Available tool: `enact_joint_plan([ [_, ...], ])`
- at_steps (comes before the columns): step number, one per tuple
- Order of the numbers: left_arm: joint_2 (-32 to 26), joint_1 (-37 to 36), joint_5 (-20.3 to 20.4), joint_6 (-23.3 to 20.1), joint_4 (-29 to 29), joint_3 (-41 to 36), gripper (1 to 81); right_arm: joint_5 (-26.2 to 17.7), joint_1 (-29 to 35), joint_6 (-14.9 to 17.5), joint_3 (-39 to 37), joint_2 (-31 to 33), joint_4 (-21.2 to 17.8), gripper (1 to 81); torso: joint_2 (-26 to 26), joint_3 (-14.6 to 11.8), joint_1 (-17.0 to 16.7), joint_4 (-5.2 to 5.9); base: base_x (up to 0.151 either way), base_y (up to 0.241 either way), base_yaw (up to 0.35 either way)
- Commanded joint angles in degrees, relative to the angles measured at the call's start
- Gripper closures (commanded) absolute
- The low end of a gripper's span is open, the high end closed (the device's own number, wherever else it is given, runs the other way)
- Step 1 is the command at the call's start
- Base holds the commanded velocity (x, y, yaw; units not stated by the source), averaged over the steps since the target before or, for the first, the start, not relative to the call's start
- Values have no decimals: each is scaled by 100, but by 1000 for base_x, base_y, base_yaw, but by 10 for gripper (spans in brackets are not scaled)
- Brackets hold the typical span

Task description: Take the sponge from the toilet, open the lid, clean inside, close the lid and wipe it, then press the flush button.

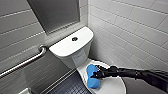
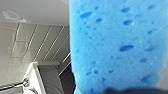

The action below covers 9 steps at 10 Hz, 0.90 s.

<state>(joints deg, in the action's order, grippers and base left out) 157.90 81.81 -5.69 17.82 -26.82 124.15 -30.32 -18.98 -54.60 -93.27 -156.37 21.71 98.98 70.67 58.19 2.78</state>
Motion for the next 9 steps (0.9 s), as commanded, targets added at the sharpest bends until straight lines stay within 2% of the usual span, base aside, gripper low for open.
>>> enact_joint_plan([
  [1,-118,103,-397,-33,19,-119,10,470,646,-752,-805,-723,-27,811,0,0,0,0,0,0,0],
  [2,-136,111,-397,-33,19,-119,10,1426,435,-1138,-919,-697,-18,811,0,0,0,0,0,0,0],
  [3,-136,103,-397,-33,19,-119,10,1678,294,-1193,-981,-653,8,811,0,0,2,0,0,0,0],
  [6,-118,103,-397,-33,10,-119,10,1634,-32,-1202,-674,-503,334,811,0,2,2,0,0,0,0],
  [9,-110,103,-397,-33,-8,-127,10,1651,-620,-1202,-744,-240,492,811,0,2,2,0,0,0,0],
])
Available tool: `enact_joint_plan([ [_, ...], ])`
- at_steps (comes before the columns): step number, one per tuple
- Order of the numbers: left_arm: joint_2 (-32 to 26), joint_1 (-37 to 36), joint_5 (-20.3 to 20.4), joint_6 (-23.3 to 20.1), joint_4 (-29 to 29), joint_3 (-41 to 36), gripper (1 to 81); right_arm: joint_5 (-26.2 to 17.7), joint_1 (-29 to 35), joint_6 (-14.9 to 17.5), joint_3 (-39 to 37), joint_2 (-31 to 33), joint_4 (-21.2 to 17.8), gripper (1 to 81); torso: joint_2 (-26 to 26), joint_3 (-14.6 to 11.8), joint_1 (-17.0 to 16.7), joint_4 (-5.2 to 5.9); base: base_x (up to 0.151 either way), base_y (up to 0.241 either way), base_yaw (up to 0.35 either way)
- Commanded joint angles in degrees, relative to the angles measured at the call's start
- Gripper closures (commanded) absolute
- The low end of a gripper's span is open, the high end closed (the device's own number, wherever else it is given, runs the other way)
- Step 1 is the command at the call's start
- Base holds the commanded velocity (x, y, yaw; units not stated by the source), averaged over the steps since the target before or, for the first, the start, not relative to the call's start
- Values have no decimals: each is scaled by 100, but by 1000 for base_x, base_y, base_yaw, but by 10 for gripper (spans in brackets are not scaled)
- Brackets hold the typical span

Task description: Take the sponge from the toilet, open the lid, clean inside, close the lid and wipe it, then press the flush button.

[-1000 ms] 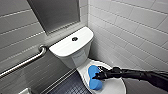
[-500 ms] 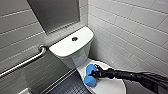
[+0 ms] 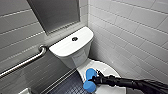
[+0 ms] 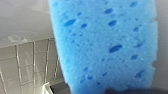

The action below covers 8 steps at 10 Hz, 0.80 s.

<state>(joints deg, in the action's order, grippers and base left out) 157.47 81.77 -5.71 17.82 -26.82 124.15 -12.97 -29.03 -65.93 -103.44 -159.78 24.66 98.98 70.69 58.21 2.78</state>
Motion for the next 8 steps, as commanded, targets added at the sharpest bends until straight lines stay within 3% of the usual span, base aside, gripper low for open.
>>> enact_joint_plan([
  [1,-74,107,-396,-33,-8,-128,10,-56,243,-69,203,154,197,811,0,0,0,0,0,0,0],
  [3,-153,115,-396,-33,10,-189,10,-74,59,-69,437,486,214,811,0,0,0,0,0,0,0],
  [6,-127,115,-396,-33,-16,-198,10,4,-327,-87,1361,1594,294,811,0,0,0,0,0,0,0],
  [8,-127,115,-396,-42,-25,-207,10,427,-802,-78,1406,2009,294,811,0,0,0,0,0,0,0],
])
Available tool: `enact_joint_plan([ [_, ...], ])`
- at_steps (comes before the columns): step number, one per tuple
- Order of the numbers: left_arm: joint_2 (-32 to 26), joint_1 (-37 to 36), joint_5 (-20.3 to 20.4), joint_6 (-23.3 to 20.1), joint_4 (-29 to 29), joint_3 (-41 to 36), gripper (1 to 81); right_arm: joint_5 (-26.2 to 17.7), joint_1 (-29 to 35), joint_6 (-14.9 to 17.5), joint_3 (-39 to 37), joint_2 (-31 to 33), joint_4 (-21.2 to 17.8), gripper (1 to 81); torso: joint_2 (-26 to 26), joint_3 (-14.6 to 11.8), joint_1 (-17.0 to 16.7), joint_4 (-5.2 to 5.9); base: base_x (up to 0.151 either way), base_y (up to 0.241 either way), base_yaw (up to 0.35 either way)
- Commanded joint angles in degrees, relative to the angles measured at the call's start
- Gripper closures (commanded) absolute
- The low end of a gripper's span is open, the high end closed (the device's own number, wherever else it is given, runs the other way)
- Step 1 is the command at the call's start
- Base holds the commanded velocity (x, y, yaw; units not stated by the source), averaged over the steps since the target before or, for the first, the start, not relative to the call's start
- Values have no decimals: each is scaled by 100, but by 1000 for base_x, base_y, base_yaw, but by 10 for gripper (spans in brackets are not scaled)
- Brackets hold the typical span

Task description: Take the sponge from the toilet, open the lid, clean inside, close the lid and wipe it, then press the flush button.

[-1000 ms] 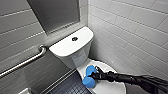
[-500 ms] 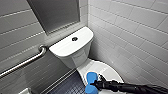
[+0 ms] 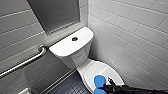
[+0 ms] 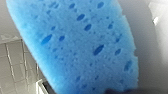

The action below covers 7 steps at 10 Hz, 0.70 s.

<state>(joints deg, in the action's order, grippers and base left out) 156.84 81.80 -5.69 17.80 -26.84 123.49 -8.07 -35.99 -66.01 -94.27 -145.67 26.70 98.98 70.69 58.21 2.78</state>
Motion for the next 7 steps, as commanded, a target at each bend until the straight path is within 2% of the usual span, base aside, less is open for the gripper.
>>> enact_joint_plan([
  [1,-91,122,-397,-40,-31,-176,10,190,-343,-61,446,772,90,811,0,0,0,0,0,0,0],
  [3,-100,122,-397,-40,-31,-185,10,577,-765,-61,384,1017,90,811,0,0,0,0,0,0,0],
  [7,-100,131,-397,-40,-40,-220,10,1368,-1372,-61,981,2318,90,811,0,-2,0,0,0,0,0],
])
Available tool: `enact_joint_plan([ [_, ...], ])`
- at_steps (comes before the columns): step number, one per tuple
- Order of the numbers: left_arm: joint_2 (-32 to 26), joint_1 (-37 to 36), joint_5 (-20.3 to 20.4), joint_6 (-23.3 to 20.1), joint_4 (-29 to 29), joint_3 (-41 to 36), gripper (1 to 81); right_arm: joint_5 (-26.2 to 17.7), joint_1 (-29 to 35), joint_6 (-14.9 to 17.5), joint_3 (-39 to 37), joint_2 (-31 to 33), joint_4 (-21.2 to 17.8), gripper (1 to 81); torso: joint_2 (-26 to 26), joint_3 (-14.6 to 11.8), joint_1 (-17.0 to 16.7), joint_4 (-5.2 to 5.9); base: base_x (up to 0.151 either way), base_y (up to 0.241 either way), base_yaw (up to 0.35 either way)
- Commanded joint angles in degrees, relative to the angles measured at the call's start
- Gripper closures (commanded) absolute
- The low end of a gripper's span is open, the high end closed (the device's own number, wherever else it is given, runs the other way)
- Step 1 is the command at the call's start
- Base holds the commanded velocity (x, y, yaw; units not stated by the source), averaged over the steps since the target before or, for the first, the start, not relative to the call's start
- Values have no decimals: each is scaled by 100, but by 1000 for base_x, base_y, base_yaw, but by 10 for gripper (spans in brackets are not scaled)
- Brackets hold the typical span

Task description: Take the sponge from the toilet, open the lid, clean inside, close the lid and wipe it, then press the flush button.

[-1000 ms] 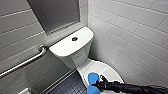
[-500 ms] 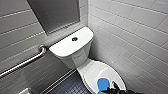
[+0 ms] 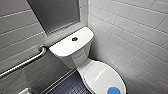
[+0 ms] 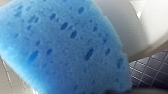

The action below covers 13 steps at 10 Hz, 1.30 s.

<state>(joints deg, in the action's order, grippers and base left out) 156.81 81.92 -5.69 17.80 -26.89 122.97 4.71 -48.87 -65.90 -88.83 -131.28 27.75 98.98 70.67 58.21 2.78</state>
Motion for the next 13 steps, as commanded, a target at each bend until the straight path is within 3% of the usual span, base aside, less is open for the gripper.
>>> enact_joint_plan([
  [1,-105,118,-397,-40,-35,-203,10,388,-294,-72,447,1134,-23,811,0,0,0,0,0,0,0],
  [5,-184,110,-397,-40,-44,-229,10,1568,-1383,-98,87,1760,-59,811,2,0,0,0,0,0,0],
  [7,-333,66,-389,-40,-53,-465,10,1850,-2260,-55,-446,1701,-15,811,2,0,0,0,0,0,0],
  [8,-404,-4,-397,-40,-53,-607,10,1859,-2640,-2,-799,1551,20,811,2,0,0,0,0,0,0],
  [9,-474,-57,-397,-40,-53,-746,10,1935,-2966,129,-1260,1307,271,811,-571,0,-369,0,0,0,0],
  [11,-536,-154,-398,-48,-53,-835,10,2271,-3572,139,-2345,593,626,811,-637,0,-410,2,0,0,0],
  [12,-536,-189,-397,-48,-62,-835,10,2472,-3853,139,-2930,200,739,811,-779,-486,-500,2,0,0,0],
  [13,-527,-233,-397,-40,-53,-827,10,2632,-4038,139,-3605,-261,820,811,-960,-600,-610,2,0,0,0],
])
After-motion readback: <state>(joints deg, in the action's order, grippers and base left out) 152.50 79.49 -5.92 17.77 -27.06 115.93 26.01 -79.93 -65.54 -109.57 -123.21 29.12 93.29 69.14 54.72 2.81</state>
